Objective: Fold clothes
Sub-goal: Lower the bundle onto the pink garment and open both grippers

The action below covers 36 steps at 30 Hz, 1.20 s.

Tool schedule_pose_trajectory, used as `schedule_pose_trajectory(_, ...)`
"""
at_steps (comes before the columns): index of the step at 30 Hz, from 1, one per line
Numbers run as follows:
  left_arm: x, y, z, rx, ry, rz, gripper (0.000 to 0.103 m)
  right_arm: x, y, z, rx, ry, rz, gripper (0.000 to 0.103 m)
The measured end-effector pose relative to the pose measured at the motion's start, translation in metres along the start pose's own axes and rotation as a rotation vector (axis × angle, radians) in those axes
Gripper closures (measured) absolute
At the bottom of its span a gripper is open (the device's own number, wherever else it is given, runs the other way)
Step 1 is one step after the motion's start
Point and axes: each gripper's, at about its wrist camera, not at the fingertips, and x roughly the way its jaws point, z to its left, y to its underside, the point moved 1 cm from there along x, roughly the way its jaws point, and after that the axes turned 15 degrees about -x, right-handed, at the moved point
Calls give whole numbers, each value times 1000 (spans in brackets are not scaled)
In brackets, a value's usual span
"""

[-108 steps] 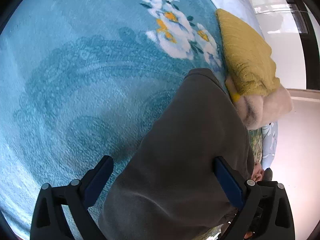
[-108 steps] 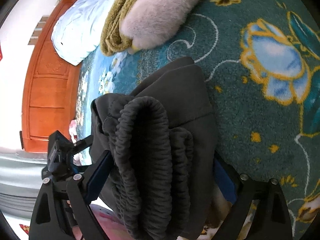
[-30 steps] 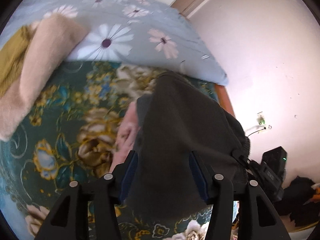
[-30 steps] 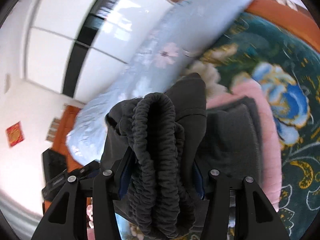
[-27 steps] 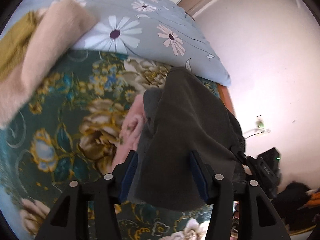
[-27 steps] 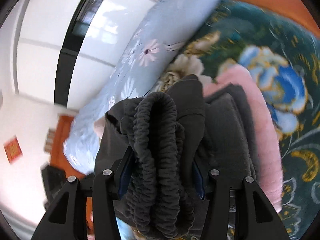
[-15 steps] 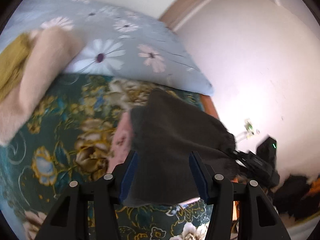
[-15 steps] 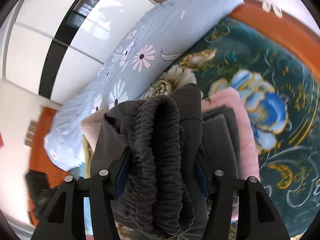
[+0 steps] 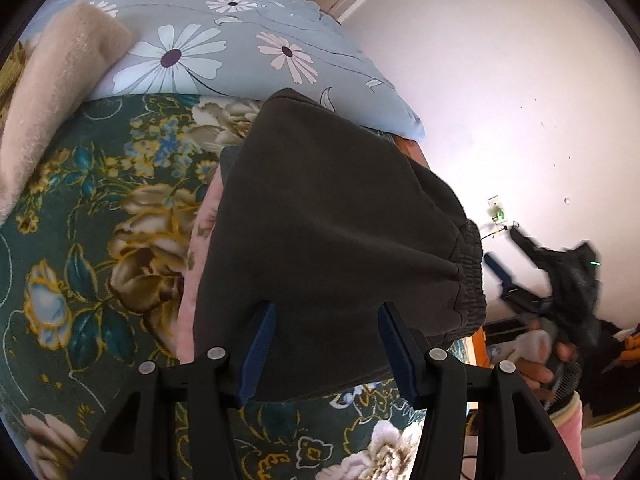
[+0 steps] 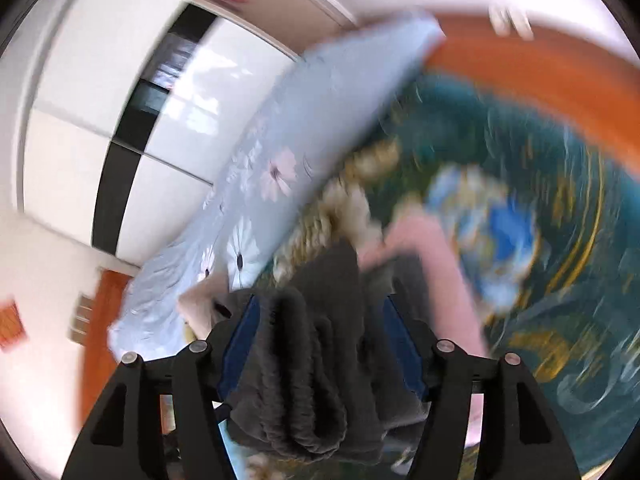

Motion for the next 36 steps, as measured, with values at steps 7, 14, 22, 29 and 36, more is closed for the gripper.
schedule_pose_trajectory(7, 0, 0, 3, -7, 2, 0, 45, 41, 7, 91, -399, -56, 149, 37)
schedule_pose_trajectory(14, 3, -1, 4, -42, 86, 27, 45, 92, 24, 42, -331, 64, 246, 39)
schedule_pose_trajectory(22, -3, 6, 4, -33, 48, 20, 45, 90, 20, 50, -304, 100, 249, 38)
schedule_pose_trajectory(29, -6, 11, 12, -34, 34, -1, 44, 29, 48, 108, -464, 89, 156, 38)
schedule_pose_trajectory(36, 3, 18, 15, -20, 32, 24, 44, 51, 70, 81, -442, 158, 210, 38)
